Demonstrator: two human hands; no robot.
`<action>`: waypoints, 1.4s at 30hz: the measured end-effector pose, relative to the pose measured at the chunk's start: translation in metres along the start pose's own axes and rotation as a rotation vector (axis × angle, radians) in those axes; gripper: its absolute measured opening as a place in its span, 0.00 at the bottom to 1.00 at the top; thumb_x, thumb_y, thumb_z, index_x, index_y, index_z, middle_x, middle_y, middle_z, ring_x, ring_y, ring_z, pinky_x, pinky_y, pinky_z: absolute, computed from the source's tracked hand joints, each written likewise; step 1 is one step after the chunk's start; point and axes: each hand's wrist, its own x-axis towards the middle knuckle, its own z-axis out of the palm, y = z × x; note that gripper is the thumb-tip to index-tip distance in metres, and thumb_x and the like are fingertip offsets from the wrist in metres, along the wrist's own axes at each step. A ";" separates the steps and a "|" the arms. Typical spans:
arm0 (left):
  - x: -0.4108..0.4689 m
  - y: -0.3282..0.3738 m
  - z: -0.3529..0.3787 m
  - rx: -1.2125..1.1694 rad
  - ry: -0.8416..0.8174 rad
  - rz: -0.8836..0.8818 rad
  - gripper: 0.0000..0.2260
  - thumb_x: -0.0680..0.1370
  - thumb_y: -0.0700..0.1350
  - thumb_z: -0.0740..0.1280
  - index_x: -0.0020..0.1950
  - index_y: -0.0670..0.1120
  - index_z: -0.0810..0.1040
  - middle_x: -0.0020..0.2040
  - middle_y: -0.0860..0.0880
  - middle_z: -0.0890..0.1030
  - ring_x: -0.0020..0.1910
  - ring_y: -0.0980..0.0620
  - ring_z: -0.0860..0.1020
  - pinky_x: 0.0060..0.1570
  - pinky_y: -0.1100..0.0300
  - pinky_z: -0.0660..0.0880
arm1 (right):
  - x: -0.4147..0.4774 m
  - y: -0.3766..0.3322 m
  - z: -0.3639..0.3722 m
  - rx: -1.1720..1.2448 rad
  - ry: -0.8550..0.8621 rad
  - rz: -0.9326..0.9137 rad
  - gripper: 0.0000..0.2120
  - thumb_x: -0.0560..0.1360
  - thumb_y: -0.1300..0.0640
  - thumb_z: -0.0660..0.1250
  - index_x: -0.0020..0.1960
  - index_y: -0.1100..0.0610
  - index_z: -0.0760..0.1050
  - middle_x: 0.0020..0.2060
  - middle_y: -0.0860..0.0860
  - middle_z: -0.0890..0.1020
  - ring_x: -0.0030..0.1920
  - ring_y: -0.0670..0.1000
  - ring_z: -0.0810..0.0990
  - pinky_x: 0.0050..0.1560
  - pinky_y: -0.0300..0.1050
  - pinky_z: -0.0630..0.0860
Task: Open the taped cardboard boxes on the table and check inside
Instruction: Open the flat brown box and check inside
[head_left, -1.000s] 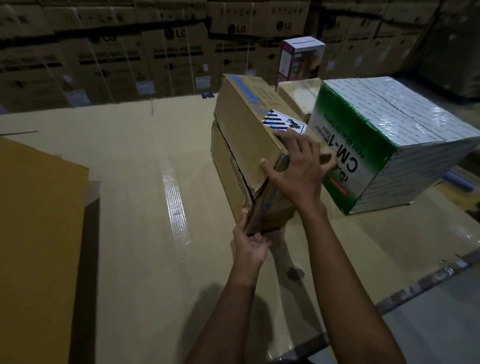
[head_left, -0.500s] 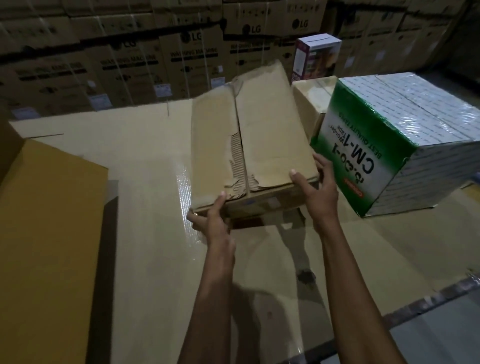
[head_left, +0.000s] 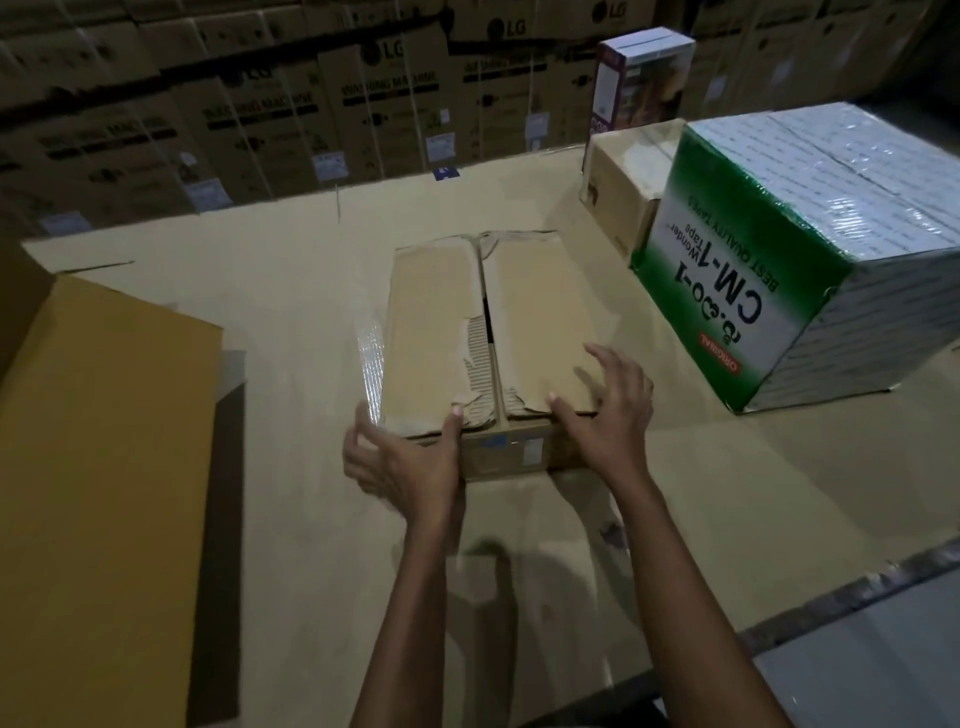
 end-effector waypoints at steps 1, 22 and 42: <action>0.002 0.005 -0.001 0.050 0.006 0.133 0.45 0.61 0.66 0.80 0.73 0.54 0.66 0.74 0.42 0.63 0.74 0.39 0.59 0.73 0.39 0.60 | 0.000 -0.007 0.001 -0.036 -0.018 -0.068 0.33 0.71 0.43 0.77 0.73 0.45 0.71 0.73 0.51 0.70 0.74 0.56 0.66 0.73 0.59 0.62; 0.065 0.011 -0.059 -0.625 0.219 0.222 0.10 0.74 0.43 0.78 0.53 0.43 0.84 0.46 0.48 0.85 0.43 0.54 0.84 0.39 0.59 0.82 | 0.024 -0.018 -0.051 0.317 0.284 -0.050 0.06 0.75 0.54 0.78 0.51 0.54 0.85 0.35 0.48 0.84 0.31 0.41 0.79 0.32 0.34 0.75; 0.101 -0.017 -0.041 -0.088 0.288 -0.106 0.14 0.69 0.34 0.69 0.52 0.47 0.77 0.56 0.44 0.79 0.60 0.40 0.75 0.63 0.49 0.70 | 0.037 0.006 -0.057 0.107 0.049 0.539 0.18 0.77 0.43 0.72 0.36 0.55 0.81 0.30 0.50 0.83 0.36 0.54 0.84 0.38 0.47 0.79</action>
